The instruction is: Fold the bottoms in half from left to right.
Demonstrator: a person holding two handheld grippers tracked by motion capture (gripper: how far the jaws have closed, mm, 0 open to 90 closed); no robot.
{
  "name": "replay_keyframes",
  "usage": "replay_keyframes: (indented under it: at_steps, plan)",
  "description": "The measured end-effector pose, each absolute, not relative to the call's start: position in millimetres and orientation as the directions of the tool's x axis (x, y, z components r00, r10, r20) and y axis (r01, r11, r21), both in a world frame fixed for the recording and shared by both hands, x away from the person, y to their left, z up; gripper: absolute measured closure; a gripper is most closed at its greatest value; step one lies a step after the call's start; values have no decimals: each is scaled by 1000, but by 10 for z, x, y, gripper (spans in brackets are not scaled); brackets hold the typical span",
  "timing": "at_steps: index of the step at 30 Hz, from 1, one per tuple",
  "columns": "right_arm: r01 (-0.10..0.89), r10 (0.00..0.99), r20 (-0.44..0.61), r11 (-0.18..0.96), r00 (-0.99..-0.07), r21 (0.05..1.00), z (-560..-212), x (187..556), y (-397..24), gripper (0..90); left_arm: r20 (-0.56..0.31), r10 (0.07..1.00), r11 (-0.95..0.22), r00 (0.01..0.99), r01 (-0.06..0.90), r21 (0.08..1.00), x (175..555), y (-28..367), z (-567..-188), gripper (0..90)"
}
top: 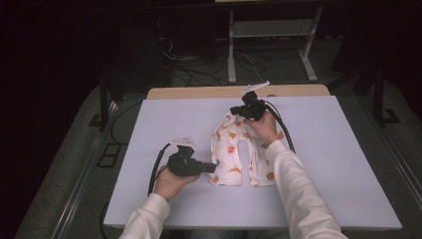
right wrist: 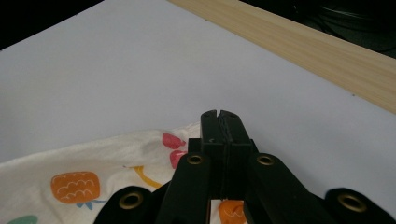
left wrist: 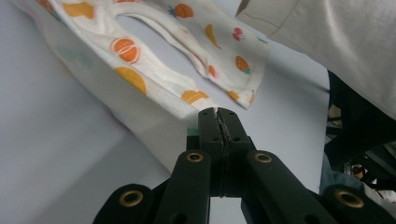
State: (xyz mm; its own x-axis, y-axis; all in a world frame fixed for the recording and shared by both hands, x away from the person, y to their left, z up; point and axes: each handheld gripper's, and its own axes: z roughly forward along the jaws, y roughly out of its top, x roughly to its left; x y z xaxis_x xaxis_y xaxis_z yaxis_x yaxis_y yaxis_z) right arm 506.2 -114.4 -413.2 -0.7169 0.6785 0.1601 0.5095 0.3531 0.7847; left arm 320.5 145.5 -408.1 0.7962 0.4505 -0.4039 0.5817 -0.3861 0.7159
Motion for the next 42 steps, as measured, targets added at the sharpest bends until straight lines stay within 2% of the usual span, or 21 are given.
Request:
replay_keyframes:
  at_steps: [42]
  plan:
    - [514,716,167,299,-678,804,-4064,5049,-1719,887,-405,332,-461,852,521,718,3271,651,-3922,889]
